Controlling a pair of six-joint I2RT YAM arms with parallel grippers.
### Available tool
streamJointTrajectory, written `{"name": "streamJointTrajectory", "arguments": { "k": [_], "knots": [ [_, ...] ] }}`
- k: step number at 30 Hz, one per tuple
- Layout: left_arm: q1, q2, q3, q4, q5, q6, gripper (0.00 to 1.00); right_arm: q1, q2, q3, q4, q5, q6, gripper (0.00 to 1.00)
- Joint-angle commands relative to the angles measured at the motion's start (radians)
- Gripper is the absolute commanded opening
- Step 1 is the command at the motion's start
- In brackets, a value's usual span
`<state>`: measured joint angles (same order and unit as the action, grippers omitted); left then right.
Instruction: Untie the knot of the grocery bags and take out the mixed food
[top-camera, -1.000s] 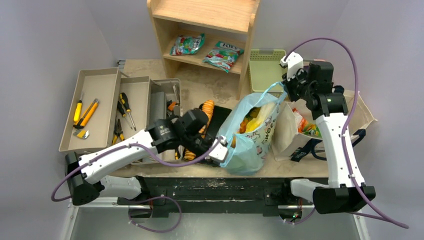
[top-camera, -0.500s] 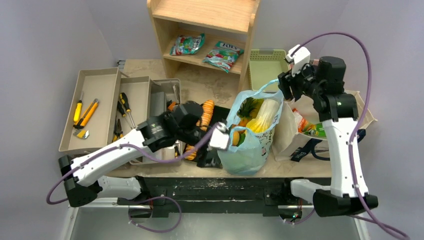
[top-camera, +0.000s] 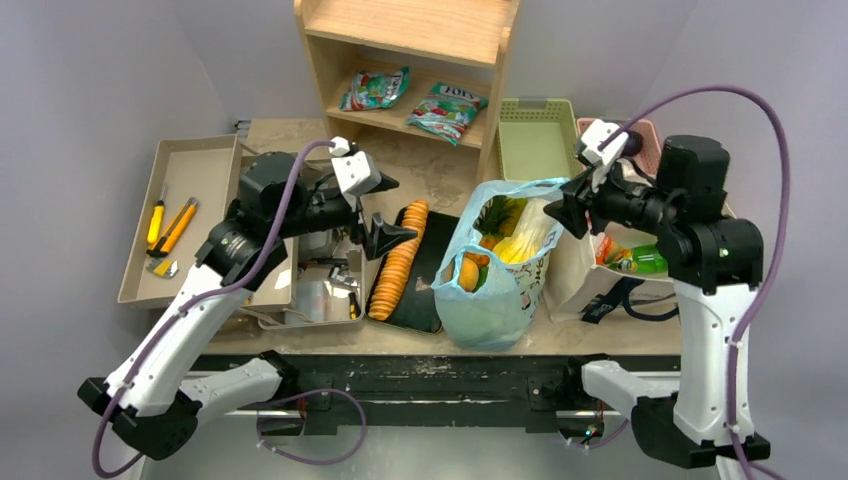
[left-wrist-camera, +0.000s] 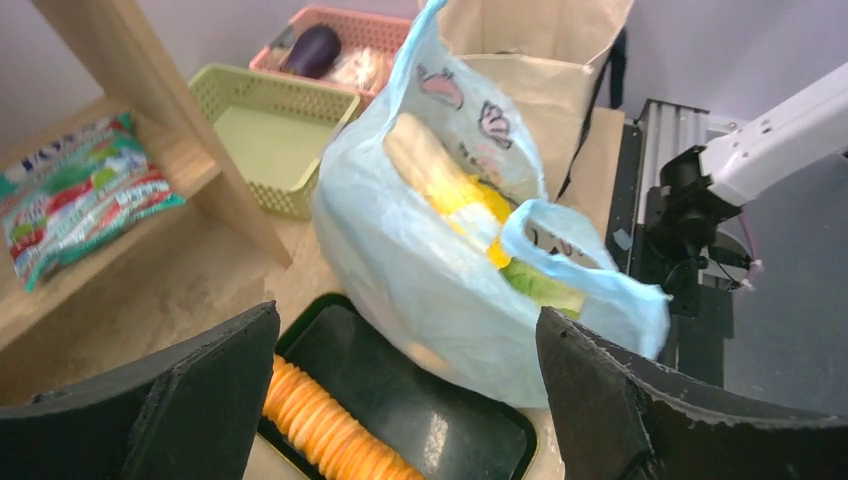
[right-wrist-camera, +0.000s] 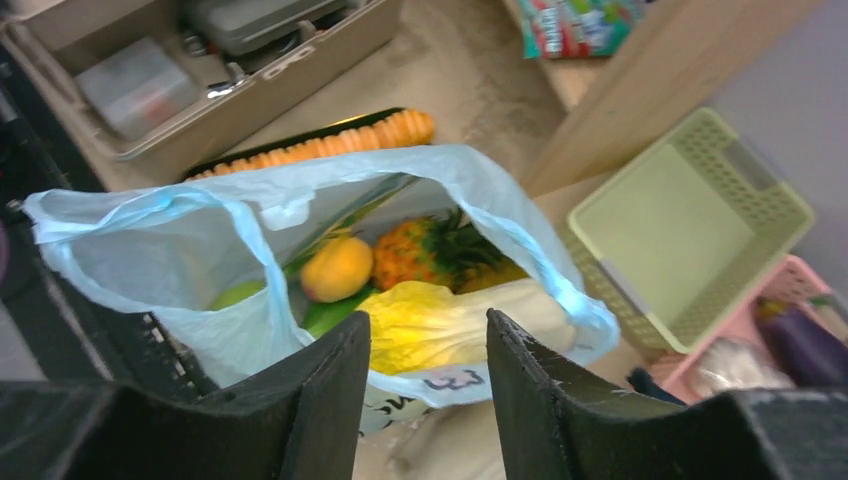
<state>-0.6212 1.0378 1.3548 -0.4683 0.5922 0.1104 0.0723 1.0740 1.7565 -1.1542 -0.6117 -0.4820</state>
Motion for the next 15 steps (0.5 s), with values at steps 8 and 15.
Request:
{"name": "streamJointTrajectory", "arguments": {
  "k": [8, 15],
  "knots": [
    [0.2, 0.195, -0.093, 0.339, 0.189, -0.046, 0.92, 0.324, 0.266, 0.062, -0.008, 0.307, 0.143, 0.29],
    [0.331, 0.338, -0.012, 0.365, 0.334, -0.01, 0.91, 0.367, 0.359, 0.038, -0.014, 0.347, 0.115, 0.26]
  ]
}}
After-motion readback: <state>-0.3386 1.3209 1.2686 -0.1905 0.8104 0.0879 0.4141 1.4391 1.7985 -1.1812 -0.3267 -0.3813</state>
